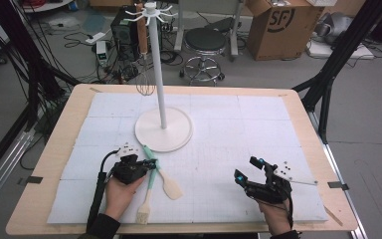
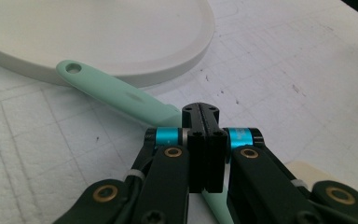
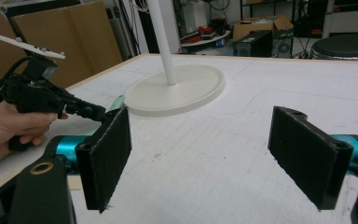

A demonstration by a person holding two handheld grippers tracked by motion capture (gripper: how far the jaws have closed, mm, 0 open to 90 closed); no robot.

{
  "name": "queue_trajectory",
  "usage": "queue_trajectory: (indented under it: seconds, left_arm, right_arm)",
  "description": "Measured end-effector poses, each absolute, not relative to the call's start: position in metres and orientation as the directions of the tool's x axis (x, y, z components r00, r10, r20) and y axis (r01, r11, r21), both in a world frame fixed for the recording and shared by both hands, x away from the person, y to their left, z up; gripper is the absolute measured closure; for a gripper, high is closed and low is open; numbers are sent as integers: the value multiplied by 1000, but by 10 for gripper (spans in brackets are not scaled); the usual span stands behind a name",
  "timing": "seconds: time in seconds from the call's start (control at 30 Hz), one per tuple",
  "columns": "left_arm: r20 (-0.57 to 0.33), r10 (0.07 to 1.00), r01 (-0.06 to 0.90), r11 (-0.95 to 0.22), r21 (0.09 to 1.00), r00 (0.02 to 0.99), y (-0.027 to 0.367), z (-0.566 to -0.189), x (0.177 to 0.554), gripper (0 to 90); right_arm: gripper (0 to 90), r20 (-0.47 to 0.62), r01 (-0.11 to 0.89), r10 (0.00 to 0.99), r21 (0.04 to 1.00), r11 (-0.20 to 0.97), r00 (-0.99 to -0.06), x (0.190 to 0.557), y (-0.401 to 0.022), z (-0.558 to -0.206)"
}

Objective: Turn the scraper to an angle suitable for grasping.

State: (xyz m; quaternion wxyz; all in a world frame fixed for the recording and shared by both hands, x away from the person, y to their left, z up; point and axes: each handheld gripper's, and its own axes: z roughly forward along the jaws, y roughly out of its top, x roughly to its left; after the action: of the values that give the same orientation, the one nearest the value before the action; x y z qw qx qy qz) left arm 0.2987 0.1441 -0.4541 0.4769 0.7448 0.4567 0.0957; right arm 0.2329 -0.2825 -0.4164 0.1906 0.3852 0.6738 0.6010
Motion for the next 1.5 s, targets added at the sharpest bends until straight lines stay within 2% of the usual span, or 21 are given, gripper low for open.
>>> queue_trajectory:
  seconds: [0.27,0.5,0.6,1.5]
  left_arm:
    - [-302,749,600,-157,784,590,139,-454,295,898]
    - [-281,729,618,-241,748,624,125,-453,282,898]
    - [-302,730,628,-218,747,613,124,-454,284,898]
    - [-228,693,577,-322,751,684,89,-453,282,898]
  right_arm:
    - [208,205,291,750,957,-18,-628,233,-282,-416]
    - [208,211,291,751,956,-27,-625,232,-283,-416]
    - [208,208,290,749,957,-23,-629,232,-283,-416]
    - [208,208,297,754,955,-17,-623,232,-283,-418]
